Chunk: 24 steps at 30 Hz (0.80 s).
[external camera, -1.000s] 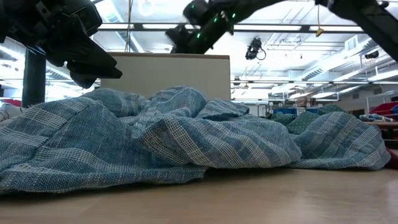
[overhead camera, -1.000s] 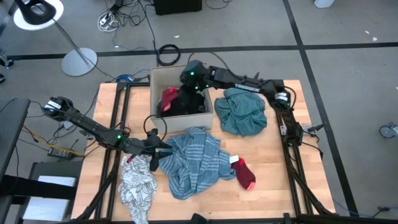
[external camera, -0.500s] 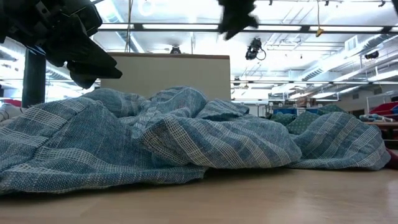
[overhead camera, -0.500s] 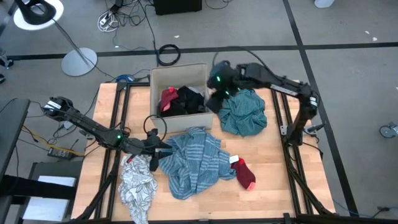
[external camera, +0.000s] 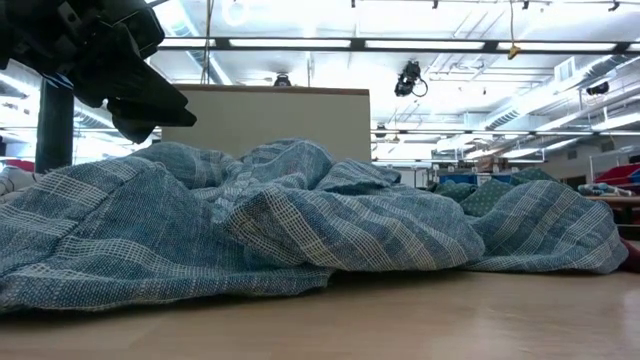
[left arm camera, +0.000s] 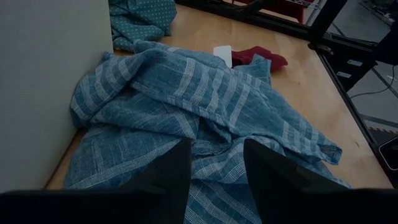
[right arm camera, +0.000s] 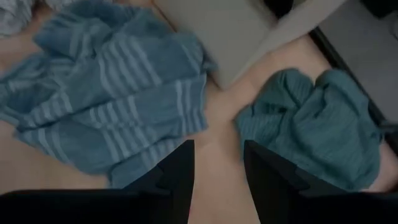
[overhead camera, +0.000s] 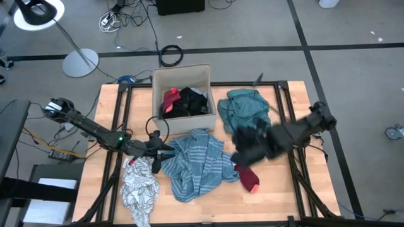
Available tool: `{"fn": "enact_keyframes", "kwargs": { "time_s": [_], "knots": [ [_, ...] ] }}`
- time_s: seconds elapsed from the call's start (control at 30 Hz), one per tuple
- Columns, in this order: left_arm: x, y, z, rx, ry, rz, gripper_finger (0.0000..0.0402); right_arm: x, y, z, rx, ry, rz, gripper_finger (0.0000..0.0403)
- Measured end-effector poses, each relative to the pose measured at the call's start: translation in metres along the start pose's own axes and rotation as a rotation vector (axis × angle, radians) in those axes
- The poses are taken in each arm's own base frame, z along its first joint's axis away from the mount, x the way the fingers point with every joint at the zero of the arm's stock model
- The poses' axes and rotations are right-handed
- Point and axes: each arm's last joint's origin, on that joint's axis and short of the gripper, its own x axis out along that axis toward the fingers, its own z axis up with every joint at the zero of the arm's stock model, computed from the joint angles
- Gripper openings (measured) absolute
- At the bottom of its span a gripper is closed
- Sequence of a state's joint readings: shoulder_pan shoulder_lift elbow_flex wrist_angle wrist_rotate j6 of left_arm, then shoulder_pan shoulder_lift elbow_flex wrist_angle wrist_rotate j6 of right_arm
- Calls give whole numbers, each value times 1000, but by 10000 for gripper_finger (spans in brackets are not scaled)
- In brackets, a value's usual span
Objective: Sort clothes
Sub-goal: Put the red sock into the white laundry organizer
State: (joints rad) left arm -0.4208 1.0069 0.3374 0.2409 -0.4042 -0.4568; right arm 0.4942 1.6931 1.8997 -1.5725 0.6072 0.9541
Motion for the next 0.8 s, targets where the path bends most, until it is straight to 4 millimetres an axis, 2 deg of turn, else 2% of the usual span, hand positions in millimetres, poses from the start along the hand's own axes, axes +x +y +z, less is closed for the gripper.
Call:
{"fn": "enact_keyframes", "kwargs": {
  "time_s": [0.2, 0.43, 0.63, 0.8],
  "knots": [
    [0, 0, 0, -7, 0, 0, 152, 12, 29, -66, 87, 2, -74, 137],
    [0, 0, 0, -14, 0, 0, 152, 50, 39, -136, 185, 0, -170, 137],
    [0, 0, 0, -19, 0, 0, 152, 84, 48, -176, 258, -9, -89, 137],
    [0, 0, 0, -19, 0, 0, 152, 111, 50, -197, 292, 15, -18, 137]
  ]
}}
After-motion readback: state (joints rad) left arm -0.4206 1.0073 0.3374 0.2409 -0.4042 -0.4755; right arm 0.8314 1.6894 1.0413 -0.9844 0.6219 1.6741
